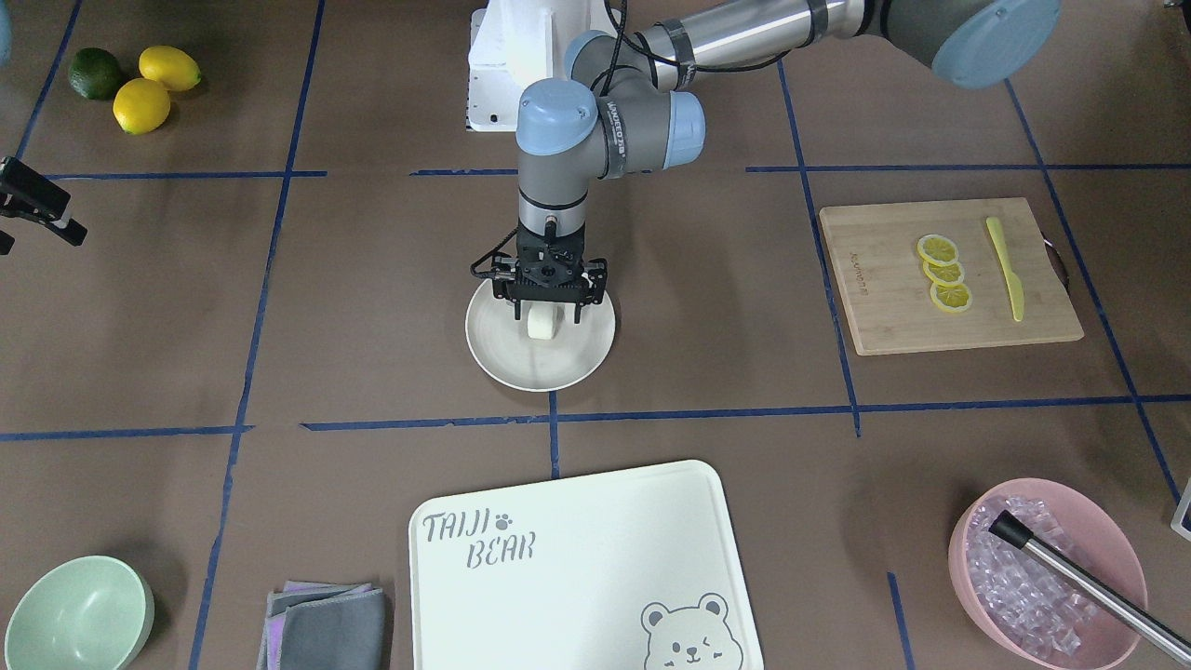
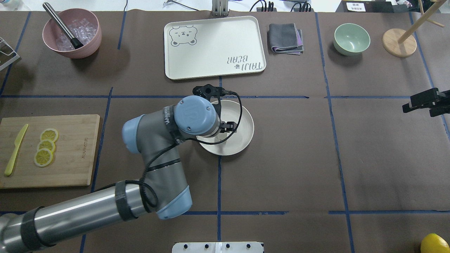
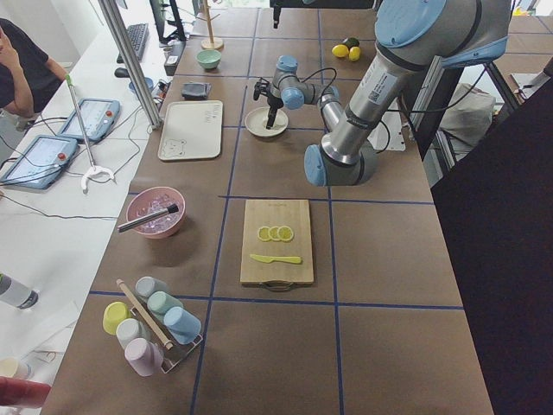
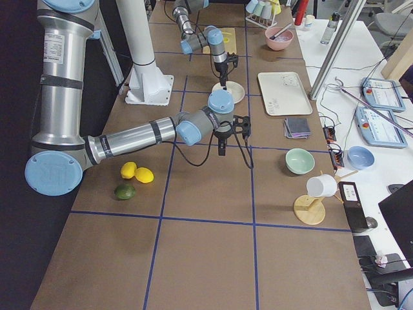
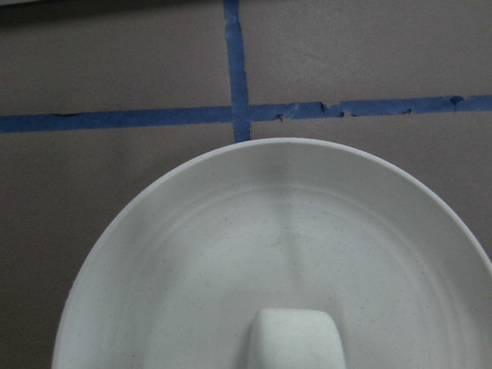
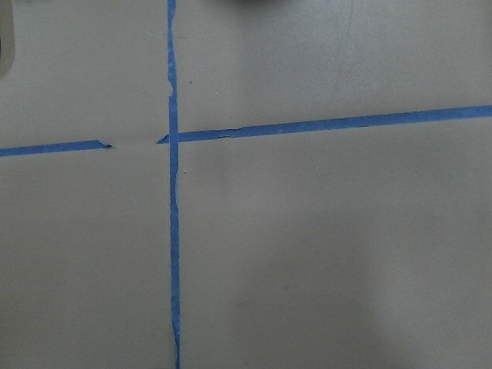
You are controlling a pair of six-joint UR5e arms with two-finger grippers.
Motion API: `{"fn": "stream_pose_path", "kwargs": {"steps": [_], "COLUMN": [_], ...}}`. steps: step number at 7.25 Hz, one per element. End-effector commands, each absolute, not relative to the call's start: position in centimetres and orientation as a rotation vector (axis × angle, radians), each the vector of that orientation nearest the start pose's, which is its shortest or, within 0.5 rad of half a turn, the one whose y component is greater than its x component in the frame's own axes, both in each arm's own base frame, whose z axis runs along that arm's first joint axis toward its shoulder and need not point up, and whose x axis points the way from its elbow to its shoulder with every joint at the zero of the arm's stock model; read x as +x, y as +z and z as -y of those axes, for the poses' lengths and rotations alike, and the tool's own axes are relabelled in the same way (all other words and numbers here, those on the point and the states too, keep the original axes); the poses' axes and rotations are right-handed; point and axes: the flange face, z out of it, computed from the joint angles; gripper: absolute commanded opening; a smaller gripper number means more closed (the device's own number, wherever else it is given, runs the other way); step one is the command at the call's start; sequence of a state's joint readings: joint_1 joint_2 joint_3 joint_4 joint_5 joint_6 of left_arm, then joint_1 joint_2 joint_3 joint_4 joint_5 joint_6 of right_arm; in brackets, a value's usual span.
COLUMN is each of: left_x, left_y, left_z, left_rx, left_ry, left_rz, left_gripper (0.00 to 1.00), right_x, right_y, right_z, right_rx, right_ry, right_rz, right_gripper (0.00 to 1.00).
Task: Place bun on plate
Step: 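Open the left gripper and withdraw it from the plate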
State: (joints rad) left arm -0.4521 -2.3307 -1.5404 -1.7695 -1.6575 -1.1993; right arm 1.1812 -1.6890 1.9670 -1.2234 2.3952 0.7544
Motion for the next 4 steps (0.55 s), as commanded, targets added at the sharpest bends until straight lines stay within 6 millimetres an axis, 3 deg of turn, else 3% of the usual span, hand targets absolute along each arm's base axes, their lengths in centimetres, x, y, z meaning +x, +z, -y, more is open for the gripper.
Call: {"fn": "stream_pose_path", "kwargs": {"steps": [1,3,4], "left_x": [49.3,37.3,30.8], "left_y": [22.7,32.2,36.4], "left_z": [42.7,41.8,43.3], "left_rx": [0.332,0.359,0.328], "left_ry": [0.110,0.243,0.298], "left_rz": [-0.895,-0.833,-0.838], "left_gripper": [0.99,0.99,0.99], "right_x": [-10.0,-8.1,-7.1], "right_y": [48.7,50.4,52.3], "right_z": [43.7,44.1,44.4], "right_rx": [0.083,0.104,0.112], "right_ry": [0.047,0.036,0.015], "right_rz": [0.976,0.958,0.941], "right_gripper": [1.00,1.00,1.00]}}
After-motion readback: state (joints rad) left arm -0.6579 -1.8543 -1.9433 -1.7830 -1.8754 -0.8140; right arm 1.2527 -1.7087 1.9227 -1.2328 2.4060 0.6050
